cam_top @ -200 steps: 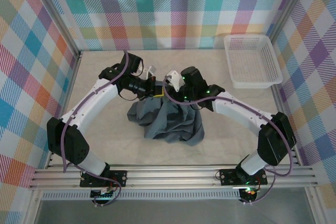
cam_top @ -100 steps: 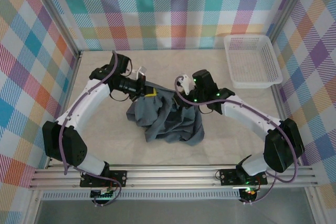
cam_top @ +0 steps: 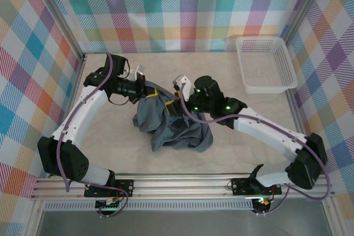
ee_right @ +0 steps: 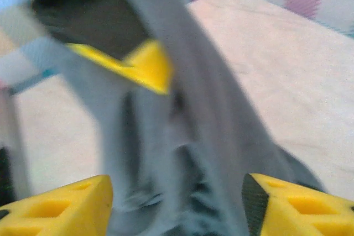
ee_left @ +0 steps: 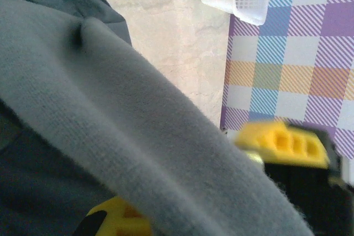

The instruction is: Fold the inside-out t-shirt

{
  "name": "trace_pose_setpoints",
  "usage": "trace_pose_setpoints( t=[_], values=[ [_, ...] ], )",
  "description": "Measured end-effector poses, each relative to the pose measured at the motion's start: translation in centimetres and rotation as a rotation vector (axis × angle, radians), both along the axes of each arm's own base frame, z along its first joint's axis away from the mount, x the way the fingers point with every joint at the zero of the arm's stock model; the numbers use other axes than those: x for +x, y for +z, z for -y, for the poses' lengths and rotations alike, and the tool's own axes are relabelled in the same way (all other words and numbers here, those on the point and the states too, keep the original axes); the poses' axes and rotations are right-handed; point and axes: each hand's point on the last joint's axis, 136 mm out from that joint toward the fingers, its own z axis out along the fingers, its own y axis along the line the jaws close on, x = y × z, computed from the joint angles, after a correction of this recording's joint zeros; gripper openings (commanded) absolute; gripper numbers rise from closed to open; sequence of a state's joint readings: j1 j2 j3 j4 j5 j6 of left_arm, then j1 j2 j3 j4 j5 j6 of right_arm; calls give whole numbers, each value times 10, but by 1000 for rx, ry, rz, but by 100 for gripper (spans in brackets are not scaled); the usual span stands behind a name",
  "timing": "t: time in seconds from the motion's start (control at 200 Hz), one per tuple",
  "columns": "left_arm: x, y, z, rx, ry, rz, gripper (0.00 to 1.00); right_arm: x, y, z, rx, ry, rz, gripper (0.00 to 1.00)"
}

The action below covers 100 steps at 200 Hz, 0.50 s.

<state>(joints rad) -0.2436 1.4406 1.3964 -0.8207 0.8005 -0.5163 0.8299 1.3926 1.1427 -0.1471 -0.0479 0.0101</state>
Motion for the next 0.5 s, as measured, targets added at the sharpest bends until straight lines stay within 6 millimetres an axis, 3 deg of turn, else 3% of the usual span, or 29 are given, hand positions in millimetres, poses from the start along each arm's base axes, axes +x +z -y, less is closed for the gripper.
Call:
trace_pose_setpoints(
  t=[0.07, 0.195, 0.245, 0.305, 0.37, 0.5],
  values=[
    [0, 1, 0, 0, -1, 5, 0, 25, -35, 5, -108, -73, 7, 57],
    [-2, 3, 0, 5, -12, 7, 0, 45, -91, 10, -258, -70, -69, 5],
    [-3, 5, -1, 14, -18, 14, 0, 44, -98, 11, -269, -49, -106, 0],
    [-3, 6, -4, 27, -21, 23, 0, 39, -94, 11, -235, -14, -144, 0],
    [1, 7, -13, 41, -10, 39, 0, 30, -75, 10, -144, 45, -188, 0],
    [23, -4, -46, 78, 65, 41, 11, 2, -10, 20, 152, 186, -258, 0]
  ],
)
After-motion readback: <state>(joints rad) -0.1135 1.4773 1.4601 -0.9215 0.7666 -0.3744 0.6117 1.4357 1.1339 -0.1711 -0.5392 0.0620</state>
